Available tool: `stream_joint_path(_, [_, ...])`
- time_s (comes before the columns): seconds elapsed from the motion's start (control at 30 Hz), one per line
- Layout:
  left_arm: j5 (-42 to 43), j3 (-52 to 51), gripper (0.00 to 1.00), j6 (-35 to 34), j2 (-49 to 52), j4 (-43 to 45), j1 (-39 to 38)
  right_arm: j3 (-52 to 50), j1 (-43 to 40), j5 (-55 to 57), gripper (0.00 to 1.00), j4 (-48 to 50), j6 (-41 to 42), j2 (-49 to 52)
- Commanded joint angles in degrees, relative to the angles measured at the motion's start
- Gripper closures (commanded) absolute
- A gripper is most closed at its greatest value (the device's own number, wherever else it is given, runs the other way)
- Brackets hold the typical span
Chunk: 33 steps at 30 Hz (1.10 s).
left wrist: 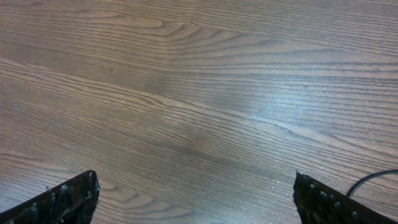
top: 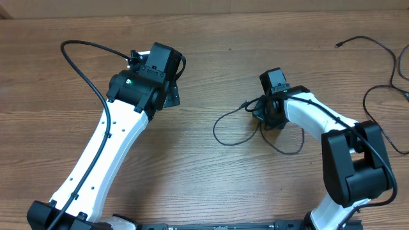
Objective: Untangle cables
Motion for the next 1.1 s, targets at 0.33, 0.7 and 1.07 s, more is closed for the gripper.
stream_joint_path(0.33, [-1.11, -0.31, 0.01, 1.07, -1.38, 0.2, 0.26, 31.1, -10.38, -4.94, 0.96, -18.14, -12.28, -2.21])
stream_joint_path(0.7, [-1.11, -0.31, 0.0, 1.07, -1.38, 0.17, 0.26, 49.92, -30.25, -6.6, 0.96, -25.7, -16.59, -2.21])
stream_joint_path(1.07, [-1.11, -0.31, 0.0, 1.07, -1.38, 0.17, 0.26, 46.66, -28.79, -13.79, 0.0, -39.12, -39.98, -1.57])
